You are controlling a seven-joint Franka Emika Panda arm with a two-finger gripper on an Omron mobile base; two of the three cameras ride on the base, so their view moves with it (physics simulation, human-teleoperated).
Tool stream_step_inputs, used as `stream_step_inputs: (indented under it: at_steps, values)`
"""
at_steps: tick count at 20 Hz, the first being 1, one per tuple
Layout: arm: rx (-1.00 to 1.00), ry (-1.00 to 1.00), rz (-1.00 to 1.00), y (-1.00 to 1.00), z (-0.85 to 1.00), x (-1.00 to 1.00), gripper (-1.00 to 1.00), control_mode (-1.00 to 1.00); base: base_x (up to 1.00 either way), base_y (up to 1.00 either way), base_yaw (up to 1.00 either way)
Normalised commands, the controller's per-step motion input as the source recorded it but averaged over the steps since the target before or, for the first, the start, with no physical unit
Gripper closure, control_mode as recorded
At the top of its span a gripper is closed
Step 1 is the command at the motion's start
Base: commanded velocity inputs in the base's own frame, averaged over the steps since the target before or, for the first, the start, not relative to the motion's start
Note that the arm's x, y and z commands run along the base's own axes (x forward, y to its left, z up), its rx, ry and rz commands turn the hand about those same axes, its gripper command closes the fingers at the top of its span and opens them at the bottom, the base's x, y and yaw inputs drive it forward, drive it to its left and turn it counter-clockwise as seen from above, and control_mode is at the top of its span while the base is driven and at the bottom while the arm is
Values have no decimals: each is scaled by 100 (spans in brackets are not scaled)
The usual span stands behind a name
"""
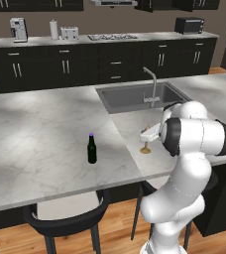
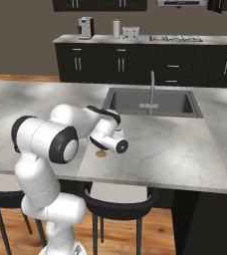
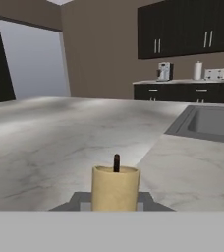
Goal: Get the candle and the beer from the cabinet and move them to the dining counter.
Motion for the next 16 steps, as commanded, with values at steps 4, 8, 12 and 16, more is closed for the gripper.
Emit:
stream_step_inputs:
  at_steps: [4,8,12,16]
  values:
    - [0,0,0,0,-17,7,100,-100,0,0,0]
    - [0,0,0,0,-20,5,100,-100,0,0,0]
    - [0,0,0,0,-12,1,100,-100,0,0,0]
    - [-1,-8,0,0,0,0,100,-100,0,0,0]
